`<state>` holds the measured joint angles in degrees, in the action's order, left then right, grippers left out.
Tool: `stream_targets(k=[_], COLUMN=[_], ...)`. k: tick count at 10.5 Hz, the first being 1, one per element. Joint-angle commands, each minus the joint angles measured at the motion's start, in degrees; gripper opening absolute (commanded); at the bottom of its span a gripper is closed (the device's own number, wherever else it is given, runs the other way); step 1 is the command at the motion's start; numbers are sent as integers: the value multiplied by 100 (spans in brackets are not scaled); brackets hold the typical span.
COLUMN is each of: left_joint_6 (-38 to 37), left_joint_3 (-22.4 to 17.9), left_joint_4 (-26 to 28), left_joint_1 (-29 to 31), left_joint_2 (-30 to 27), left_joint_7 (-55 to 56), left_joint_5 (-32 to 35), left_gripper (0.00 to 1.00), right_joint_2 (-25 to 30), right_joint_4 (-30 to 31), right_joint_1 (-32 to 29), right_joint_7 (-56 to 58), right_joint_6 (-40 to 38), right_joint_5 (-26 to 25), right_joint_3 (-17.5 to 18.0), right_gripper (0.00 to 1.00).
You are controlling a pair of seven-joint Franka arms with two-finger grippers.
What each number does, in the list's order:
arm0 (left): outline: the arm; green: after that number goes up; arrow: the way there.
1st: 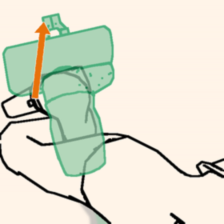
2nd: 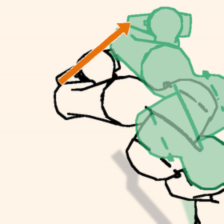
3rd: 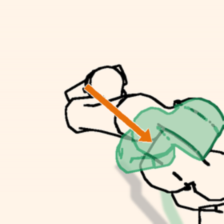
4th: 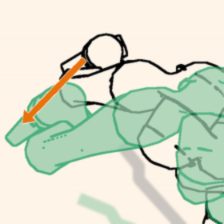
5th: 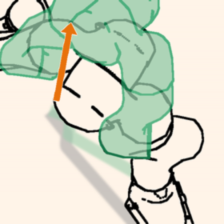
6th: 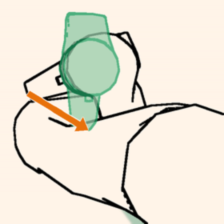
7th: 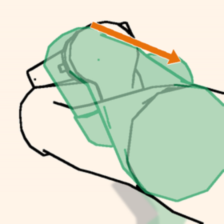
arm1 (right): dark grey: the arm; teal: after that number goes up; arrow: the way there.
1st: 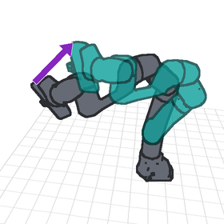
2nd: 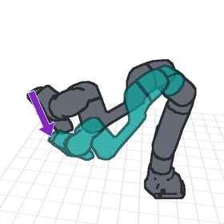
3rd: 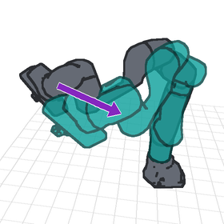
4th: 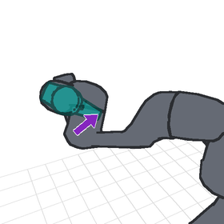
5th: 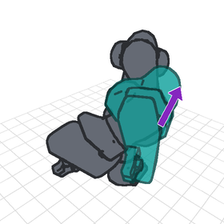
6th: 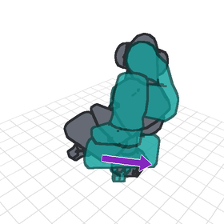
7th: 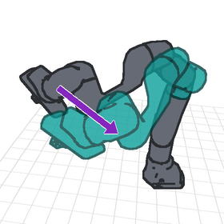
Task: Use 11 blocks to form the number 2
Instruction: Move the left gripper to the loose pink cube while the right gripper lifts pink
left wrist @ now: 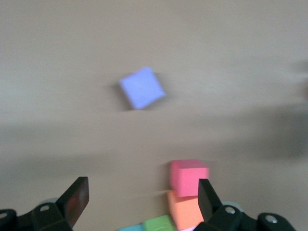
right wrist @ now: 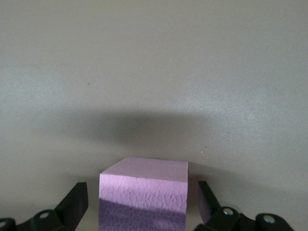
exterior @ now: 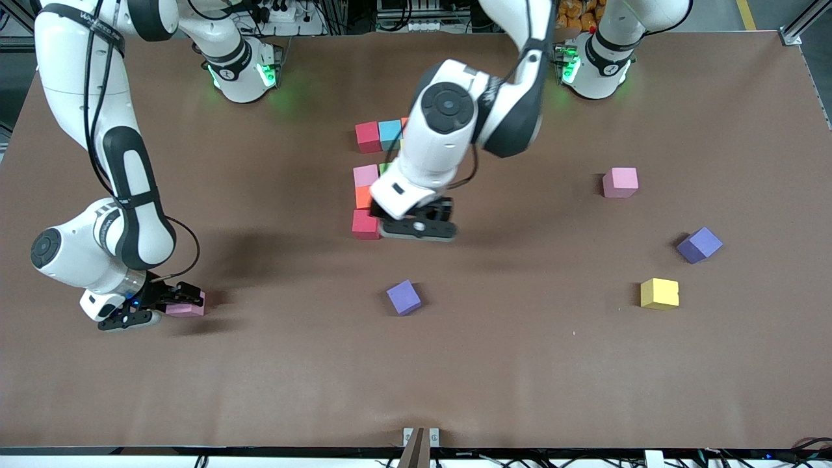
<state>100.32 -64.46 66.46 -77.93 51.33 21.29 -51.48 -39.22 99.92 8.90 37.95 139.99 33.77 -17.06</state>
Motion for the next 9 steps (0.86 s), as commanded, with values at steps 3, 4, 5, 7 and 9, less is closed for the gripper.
stream_targets(k=[3, 4, 5, 7, 9], left_joint_6=[-1153, -1269, -1331, -1585, -1648], left_joint_3=[-119, -111, -93, 318, 565], left_joint_4=[-63, -63, -45, -19, 339], left_joint_1=[987, 1181, 1340, 1892, 1966], left_joint_2=[-842, -1018, -1228, -1650, -2133], left_joint_7=[-982, -1360, -1564, -1759, -1821], left_joint_5=[727, 1119, 1480, 1990, 2876], left_gripper=[100, 100, 100, 100, 100], right_joint_2=[142, 160, 169, 265, 265], right_joint_4=[-60, -112, -174, -279, -577], right_joint_1=[-20, -46, -55, -46, 32], right_joint_7=[1343, 1712, 2055, 2697, 3626], right_joint_6=[-42, -42, -68, -356, -926], right_joint_5=[42, -63, -177, -335, -450], right_joint_3=[-25, -25, -17, -8, 19], right_gripper=[100, 100, 100, 100, 100])
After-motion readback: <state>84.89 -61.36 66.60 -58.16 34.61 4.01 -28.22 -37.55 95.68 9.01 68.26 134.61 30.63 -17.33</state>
